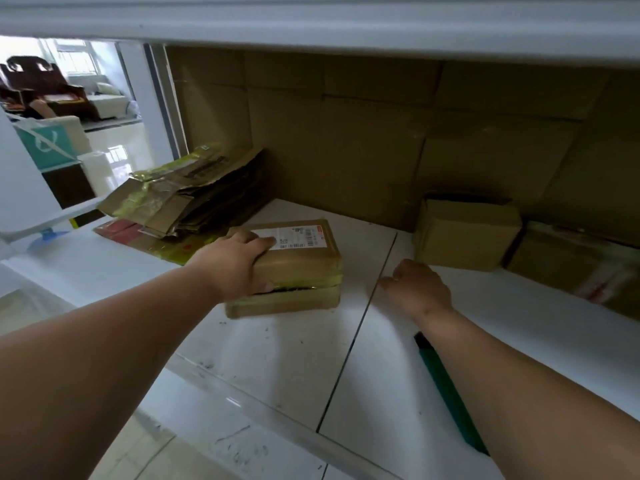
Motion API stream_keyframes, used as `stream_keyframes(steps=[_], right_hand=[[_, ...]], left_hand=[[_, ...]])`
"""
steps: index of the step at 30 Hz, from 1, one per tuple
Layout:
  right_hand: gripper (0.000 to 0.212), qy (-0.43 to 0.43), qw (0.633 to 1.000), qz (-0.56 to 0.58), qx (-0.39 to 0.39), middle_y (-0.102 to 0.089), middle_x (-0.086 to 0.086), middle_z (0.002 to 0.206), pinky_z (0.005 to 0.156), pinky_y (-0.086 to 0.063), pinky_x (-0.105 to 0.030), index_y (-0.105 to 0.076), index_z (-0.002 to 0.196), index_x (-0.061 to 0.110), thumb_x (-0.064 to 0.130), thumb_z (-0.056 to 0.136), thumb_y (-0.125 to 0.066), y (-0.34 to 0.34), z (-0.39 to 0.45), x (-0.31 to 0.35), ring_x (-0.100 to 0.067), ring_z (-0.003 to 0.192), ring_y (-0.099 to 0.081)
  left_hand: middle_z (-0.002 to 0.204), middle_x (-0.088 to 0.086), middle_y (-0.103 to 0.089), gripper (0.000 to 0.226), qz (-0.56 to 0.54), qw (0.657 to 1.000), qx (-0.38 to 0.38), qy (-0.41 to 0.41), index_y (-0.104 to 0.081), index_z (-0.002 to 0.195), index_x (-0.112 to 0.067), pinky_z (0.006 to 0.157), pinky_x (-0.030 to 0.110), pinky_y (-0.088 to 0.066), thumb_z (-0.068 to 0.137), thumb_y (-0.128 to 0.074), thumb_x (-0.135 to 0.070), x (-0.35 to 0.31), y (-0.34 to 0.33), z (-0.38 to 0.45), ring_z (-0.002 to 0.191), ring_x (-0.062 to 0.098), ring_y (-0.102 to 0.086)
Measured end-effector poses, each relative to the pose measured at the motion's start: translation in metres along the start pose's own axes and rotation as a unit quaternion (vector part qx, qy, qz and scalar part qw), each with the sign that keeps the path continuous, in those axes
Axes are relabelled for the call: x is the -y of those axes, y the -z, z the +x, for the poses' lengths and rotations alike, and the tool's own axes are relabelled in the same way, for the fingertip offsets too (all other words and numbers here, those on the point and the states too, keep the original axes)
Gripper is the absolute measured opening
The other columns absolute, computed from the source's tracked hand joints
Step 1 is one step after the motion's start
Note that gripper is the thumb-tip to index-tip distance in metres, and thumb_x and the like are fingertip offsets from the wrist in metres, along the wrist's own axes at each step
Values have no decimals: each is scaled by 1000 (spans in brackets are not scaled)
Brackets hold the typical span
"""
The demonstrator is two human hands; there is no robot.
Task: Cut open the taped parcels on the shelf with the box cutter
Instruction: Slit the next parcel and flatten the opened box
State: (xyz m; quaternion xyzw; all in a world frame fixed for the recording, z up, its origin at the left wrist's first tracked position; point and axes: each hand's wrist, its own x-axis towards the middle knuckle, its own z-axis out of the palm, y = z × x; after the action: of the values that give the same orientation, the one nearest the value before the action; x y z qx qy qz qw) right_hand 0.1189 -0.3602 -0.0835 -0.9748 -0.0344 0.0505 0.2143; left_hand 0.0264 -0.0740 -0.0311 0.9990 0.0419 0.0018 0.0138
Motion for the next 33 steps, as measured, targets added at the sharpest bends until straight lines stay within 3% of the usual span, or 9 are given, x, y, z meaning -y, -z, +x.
stream_keyframes(steps=[3, 6, 10, 17, 19, 23, 25, 29, 33], right_hand=[[87, -39, 996, -63, 41, -45, -6, 139, 99, -42, -41, -37, 142, 23, 74, 73, -48, 4, -10, -8, -29, 123, -48], [116, -64, 984, -103, 130, -42, -4, 149, 104, -40, -41, -29, 150, 22, 85, 58, -60, 8, -21, -15, -27, 129, -47], [89, -74, 943, -135, 296, -52, -9, 140, 96, -49, -35, -46, 142, 10, 54, 72, -80, 21, -32, -16, -25, 115, -55], [74, -138, 883, -206, 398, -52, -17, 139, 102, -48, -40, -47, 140, 3, 36, 82, -79, 38, -37, -18, -30, 119, -58], [66, -133, 893, -184, 389, -58, -18, 130, 98, -52, -42, -52, 134, 1, 28, 81, -81, 39, -35, -23, -30, 111, -63], [30, -56, 931, -156, 324, -68, -9, 94, 63, -54, -28, -66, 96, 6, 30, 82, -77, 42, -29, -18, -20, 75, -66], [28, 24, 960, -81, 268, -70, -7, 84, 69, -55, -32, -67, 85, 9, 37, 88, -70, 39, -25, -10, -19, 72, -64], [9, 62, 946, 190, 256, -68, -14, 89, 69, -58, -40, -56, 98, 16, 24, 99, -55, 21, -27, 11, -23, 74, -67], [13, 98, 948, 221, 209, -67, -8, 84, 56, -50, -26, -53, 93, 29, 30, 103, -44, 4, -28, 18, -16, 63, -64]], left_hand=[[148, 0, -38, 77, -11, 1000, 18, 5, -26, 150, -39, 99, 38, -47, 85, -66, -51, -2, 4, 3, 123, 22, -49], [147, 1, -39, 77, -18, 999, 28, 14, -29, 150, -35, 98, 37, -45, 84, -69, -47, -3, 6, 4, 123, 22, -49], [139, 2, -44, 76, -2, 1000, 18, 13, -37, 143, -31, 97, 39, -47, 77, -71, -48, -8, 5, 7, 122, 23, -47], [136, -2, -46, 89, 42, 999, -21, 25, -35, 133, -29, 97, 43, -45, 61, -75, -65, -17, -14, 11, 125, 25, -40], [137, -2, -45, 93, 50, 998, -24, 16, -31, 135, -32, 91, 42, -48, 60, -77, -64, -16, -15, 13, 123, 24, -42], [148, -2, -37, 104, 59, 998, -18, 9, -11, 142, -48, 94, 50, -50, 62, -75, -65, -16, -19, 16, 131, 29, -41], [152, -1, -33, 104, 60, 998, -9, 6, -4, 142, -54, 97, 53, -48, 64, -72, -66, -15, -20, 17, 134, 31, -39], [159, 2, -24, 99, 44, 999, 6, 5, -1, 145, -54, 110, 55, -34, 73, -68, -64, -11, -20, 19, 142, 34, -28], [163, 0, -15, 91, 27, 999, 24, 8, -1, 149, -52, 117, 55, -15, 83, -63, -60, -9, -17, 16, 148, 34, -12]])
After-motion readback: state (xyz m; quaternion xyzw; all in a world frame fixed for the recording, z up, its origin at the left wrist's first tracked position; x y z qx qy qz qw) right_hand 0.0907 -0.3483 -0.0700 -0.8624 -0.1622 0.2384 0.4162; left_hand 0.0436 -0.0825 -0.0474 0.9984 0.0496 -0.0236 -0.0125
